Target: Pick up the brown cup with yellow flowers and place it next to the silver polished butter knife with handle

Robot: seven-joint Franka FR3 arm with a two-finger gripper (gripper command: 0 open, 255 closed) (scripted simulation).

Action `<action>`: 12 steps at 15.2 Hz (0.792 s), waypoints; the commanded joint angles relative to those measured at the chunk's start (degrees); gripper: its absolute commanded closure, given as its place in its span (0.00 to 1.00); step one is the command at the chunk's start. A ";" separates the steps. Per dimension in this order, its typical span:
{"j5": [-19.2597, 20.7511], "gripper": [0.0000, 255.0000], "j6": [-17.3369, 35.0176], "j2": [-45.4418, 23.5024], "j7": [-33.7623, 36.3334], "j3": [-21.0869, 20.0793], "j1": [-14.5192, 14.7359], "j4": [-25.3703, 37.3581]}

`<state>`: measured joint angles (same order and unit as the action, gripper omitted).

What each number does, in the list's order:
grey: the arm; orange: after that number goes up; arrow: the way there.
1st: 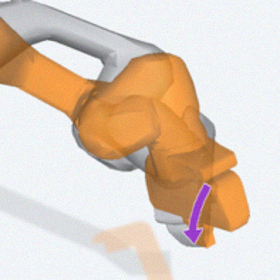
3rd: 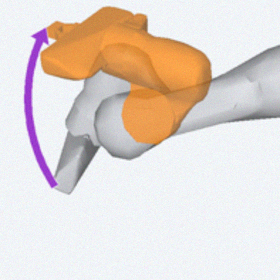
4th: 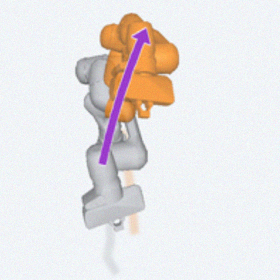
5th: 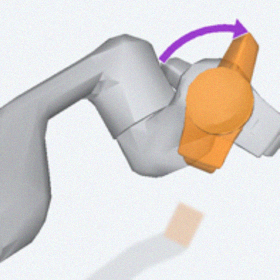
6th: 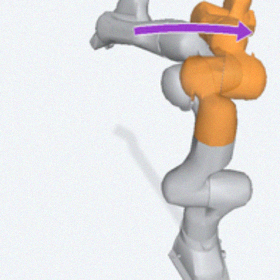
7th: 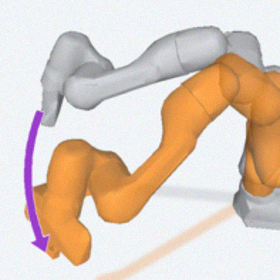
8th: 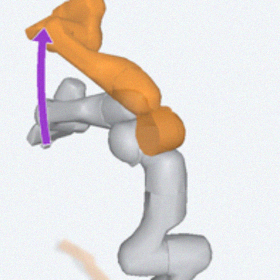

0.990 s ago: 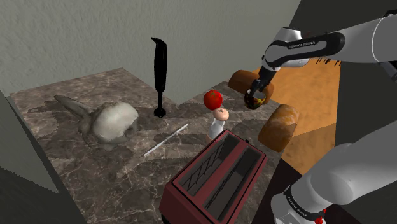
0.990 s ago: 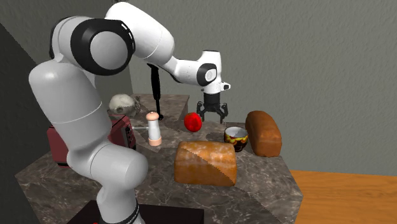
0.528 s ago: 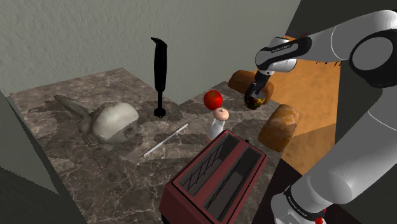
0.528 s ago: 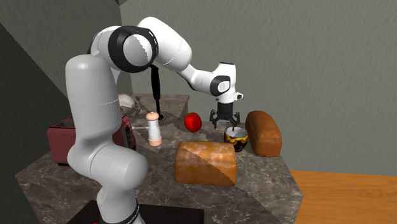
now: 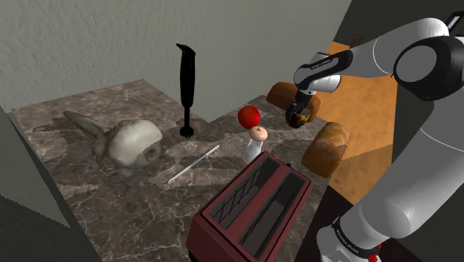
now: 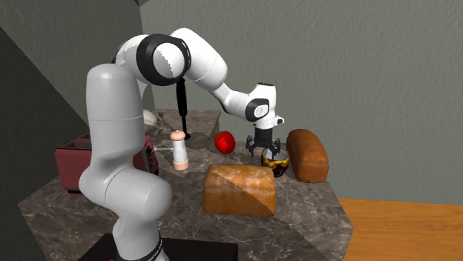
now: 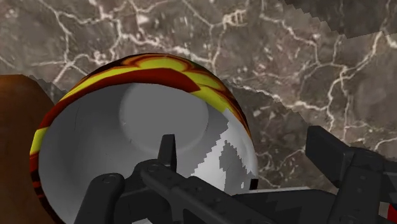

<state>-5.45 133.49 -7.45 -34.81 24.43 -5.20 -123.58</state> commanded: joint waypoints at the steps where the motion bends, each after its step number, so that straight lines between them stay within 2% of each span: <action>1: -0.14 0.00 0.34 -0.18 -0.13 -0.01 -0.04 -0.15; 6: -0.14 0.00 0.33 -0.18 -0.13 -0.01 -0.04 -0.14; 7: -0.14 1.00 0.33 -0.18 -0.13 -0.01 -0.04 -0.14; 12: -0.15 1.00 0.32 -0.19 -0.13 -0.01 -0.04 -0.13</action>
<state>-5.60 133.79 -7.62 -34.94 24.41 -5.24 -123.72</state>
